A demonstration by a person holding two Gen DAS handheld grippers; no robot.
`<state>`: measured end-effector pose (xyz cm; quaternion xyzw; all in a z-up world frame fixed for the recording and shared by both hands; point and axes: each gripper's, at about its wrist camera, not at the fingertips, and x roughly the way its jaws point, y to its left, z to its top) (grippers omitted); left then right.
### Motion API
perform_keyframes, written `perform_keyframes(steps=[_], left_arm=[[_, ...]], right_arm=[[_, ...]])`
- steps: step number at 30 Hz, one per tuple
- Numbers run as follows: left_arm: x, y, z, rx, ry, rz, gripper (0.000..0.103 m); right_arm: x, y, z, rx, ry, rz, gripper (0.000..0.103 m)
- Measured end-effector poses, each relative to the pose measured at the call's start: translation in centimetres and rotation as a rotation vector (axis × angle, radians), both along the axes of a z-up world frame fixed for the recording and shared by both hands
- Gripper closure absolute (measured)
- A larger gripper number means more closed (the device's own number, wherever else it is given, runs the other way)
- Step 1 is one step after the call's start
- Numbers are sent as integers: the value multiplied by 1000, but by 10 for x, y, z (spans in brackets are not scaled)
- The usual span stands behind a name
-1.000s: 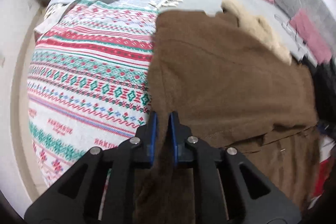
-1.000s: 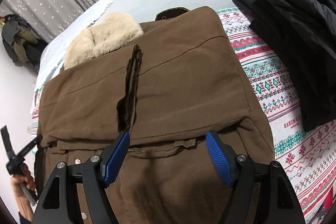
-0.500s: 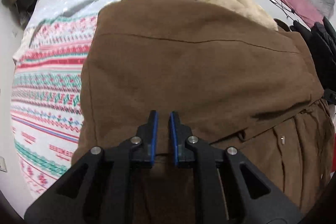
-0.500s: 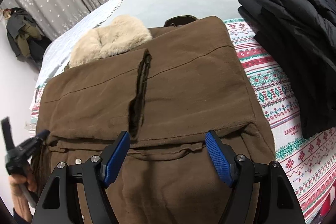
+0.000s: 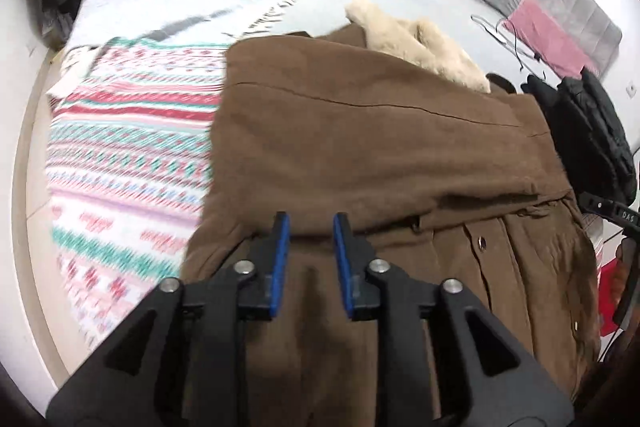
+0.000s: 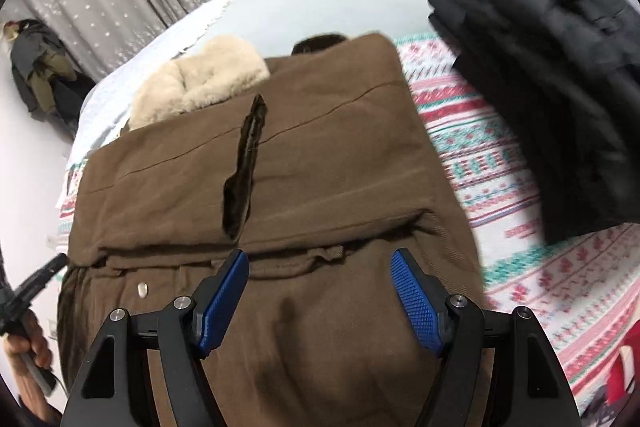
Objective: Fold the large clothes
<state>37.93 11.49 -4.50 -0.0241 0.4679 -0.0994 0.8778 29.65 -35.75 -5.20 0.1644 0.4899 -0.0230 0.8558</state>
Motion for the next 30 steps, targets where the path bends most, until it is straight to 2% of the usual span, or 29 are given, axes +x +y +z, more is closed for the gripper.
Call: perform_keyframes(steps=[5,6,9,12,15,19,22,27,29,30], left_arm=[[-37,32,3,-18,31,56,70],[-45,34,3,-26,29,63,67],[-73,50,6,-72,21,93,49],[-93,62,3,-107,35,115,48],[-115,72,-5,-162,68,124,48],[-139,75,-17,-161,93,141,48],[-159,82,-24,-175,104,161,48],[-190,96,-35,-227,128,212,48],[-200,98,-38,-240,128,222,48],[-208,99,-41,-245,129,226,48]], right_arm=[[-39,-2,11,-86,-23,44,28],[-46,-3,13,-99,-30,50,28],[-75,-8,19,-126,-58,74,28],[-96,-13,18,-125,-66,86,28],[-117,-20,10,-87,-57,103,28],[-148,-33,-1,-60,-71,67,28],[-164,-49,-12,-45,-40,21,28],[-195,-82,-30,58,20,-60,28],[-210,-91,-35,88,29,-71,30],[-215,-94,-37,109,32,-72,35]])
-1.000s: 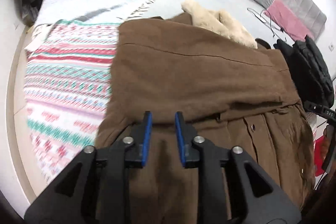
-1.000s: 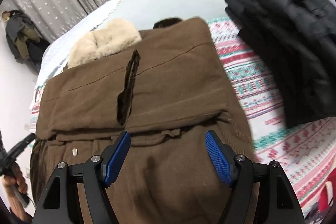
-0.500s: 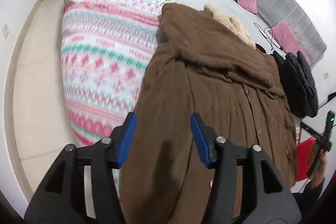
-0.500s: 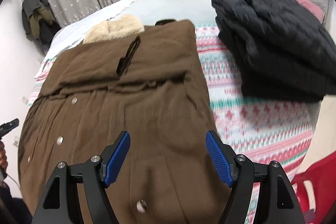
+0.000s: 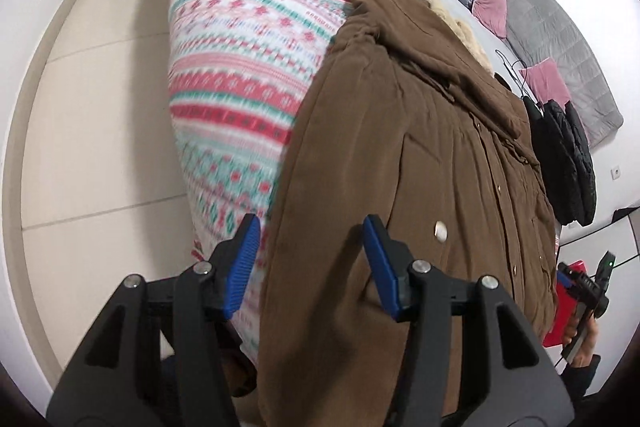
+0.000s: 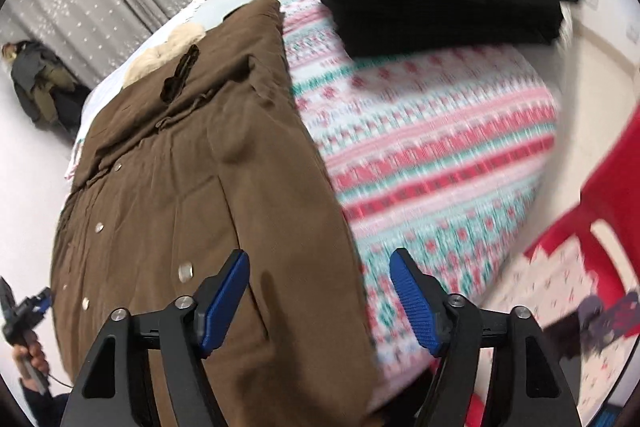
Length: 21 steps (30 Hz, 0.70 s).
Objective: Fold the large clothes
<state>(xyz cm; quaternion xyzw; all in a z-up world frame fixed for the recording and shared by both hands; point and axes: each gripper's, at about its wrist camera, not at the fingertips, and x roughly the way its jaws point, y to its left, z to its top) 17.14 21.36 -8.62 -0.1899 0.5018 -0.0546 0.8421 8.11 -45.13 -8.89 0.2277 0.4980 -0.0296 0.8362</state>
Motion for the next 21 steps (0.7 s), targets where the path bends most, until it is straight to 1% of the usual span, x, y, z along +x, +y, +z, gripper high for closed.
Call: perform_keyframes(steps=[1,2,3,4,5,7,12,14,16,18,21], left_arm=[[-5,0,-2,-3,2,2,48],[-12,1,-5,-12,4,8,48],[-16,3,-8,-23,7,15,48],[-20,4,-11,-38,14,28,48],[-25,6,-14,-59,19,40,48],[-31,7,-18,-78,24,41,48],[-48,3,-15,-95,-29,36,48],[-54,-2,-19,-109,-26,24,45],[-57,-4,-22,-106,-22,30,38],[-60,-4,-28,-108,-12,38,37],[-64,-1,-34,-141,6,54,36]], right_arm=[[-8,-3,-2,32,2,-1,40],[-17,-5,-5,65,5,-5,44],[-24,-6,-7,87,7,-10,50],[-32,-7,-11,115,12,-15,54],[-42,-9,-15,147,17,-24,54],[-56,-11,-21,193,24,-49,54],[-82,-19,-35,303,44,-96,54],[-84,-18,-36,313,47,-97,54],[-87,-16,-37,311,54,-90,54],[-90,-15,-38,321,59,-89,54],[-93,-14,-41,339,64,-96,54]])
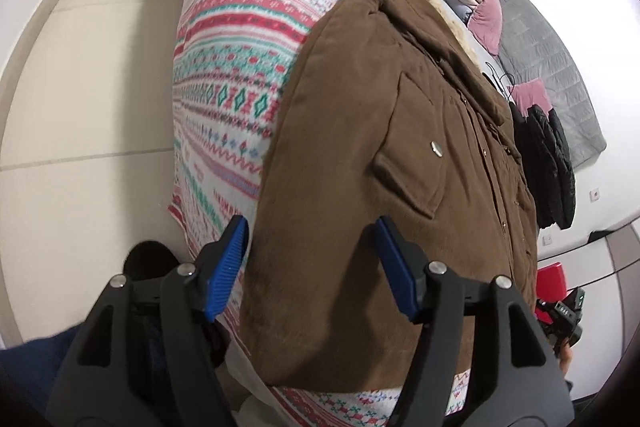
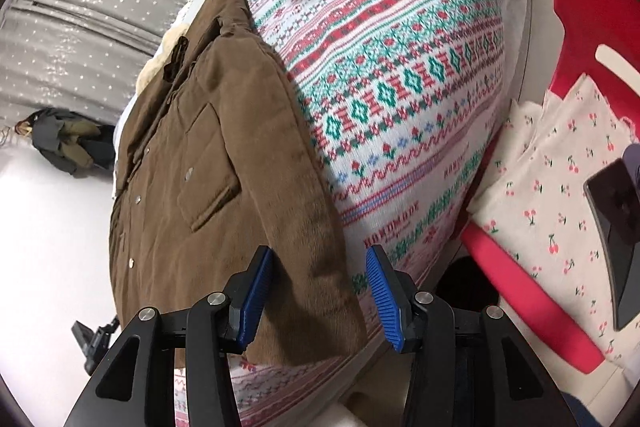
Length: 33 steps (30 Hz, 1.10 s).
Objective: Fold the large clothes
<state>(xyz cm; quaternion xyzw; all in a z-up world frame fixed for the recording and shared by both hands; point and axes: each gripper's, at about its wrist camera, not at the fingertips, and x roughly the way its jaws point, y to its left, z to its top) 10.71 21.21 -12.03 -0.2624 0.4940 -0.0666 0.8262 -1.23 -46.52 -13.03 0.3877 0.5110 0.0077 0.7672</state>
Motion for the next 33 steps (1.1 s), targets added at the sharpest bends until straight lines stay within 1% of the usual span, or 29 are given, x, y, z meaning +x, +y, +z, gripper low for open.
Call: perform_keyframes(steps=[4,7,9,11,12,13,16,17,19,21,23,27,30,32,33], left_arm=[[-3,1,-3,-29,2,5,35],[-3,-1,-7,-66,18,2,35],[-3,-4,-6,-53,17,-1,35],[-4,-8,-2,-31,7,-12,36],[-5,-10,0,-19,-5,-20,40],[-6,-12,1,-10,-12,-25,43],[-9,-15,3,8,-26,-29,49],[-9,-16,3,13,-31,-28,52],[-10,-17,4,20,-37,-29,59],[-10,-19,5,36,-45,-39,61],[-10,-19,5,39,-45,-41,61],[-10,-21,5,23,-42,-36,61],[-10,-24,6,36,-45,-41,61],[-10,-25,8,56,-51,-53,68],[-11,-27,9,73,-57,-55,76]], right_arm=[[-4,6,-1,8,-3,12,54],[-3,14,-4,-2,12,36,54],[0,17,-5,-16,22,38,54],[2,21,-3,-27,10,47,59],[2,22,-1,-29,1,53,65],[1,22,0,-30,-5,58,68],[1,23,0,-33,-11,61,68],[0,23,0,-31,-10,59,68],[0,23,-2,-18,-3,53,65],[0,22,-5,-12,11,50,64],[0,21,-7,1,21,44,61],[-1,21,-9,11,26,40,61],[-2,24,-10,3,29,49,61],[-1,25,-8,-9,23,56,62],[-1,27,-6,-21,13,66,68]])
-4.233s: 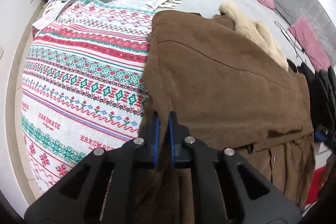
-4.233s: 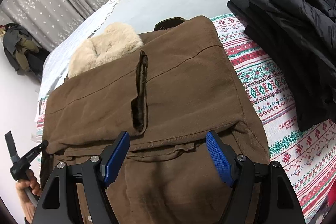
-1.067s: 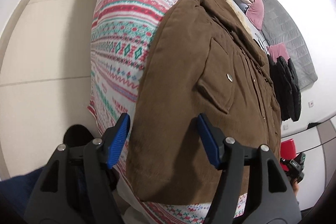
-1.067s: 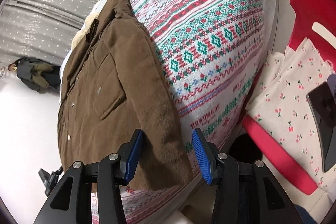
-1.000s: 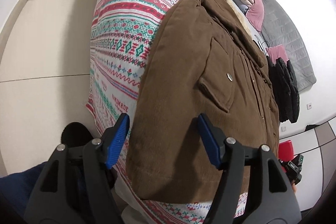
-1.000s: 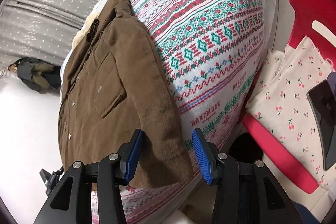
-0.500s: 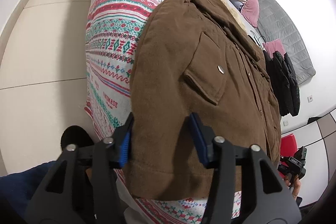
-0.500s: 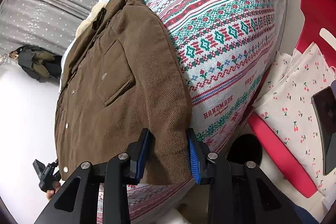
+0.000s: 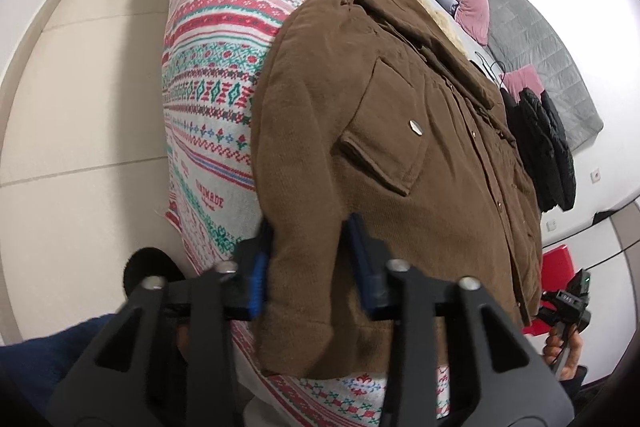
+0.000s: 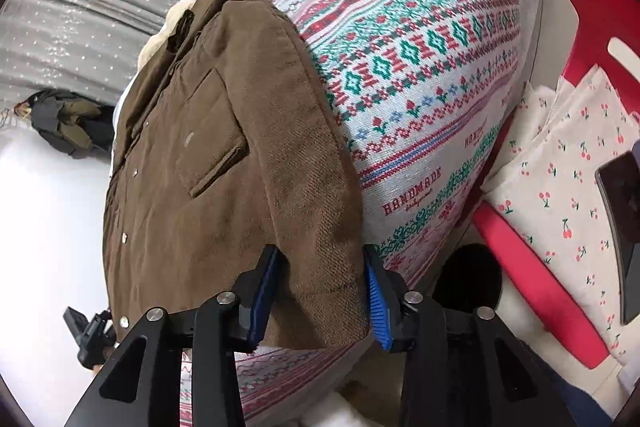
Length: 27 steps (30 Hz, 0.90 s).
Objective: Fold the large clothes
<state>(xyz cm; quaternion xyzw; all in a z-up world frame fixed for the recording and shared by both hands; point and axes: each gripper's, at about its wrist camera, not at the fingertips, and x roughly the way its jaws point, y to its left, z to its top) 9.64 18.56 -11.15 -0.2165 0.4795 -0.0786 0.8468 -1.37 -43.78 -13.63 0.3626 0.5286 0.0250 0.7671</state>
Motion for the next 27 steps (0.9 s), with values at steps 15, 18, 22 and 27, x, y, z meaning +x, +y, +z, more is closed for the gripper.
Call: perform_keyframes(steps=[15,18,22,27], left_arm=[[-7,4,39,109,-87,-37,90],[-6,8,48,92,-100,-45,91],[-8,10,60,77,-127,-49,91],[-5,3,46,126,-89,-52,91]], right_arm=[[-21,-2,43,-57,-210,-73,93],[-26,-3,53,-79,-253,-94,93],[-37,-7,71,-75,-335,-131,94],[-35,-6,69,-70,-319,-138,93]])
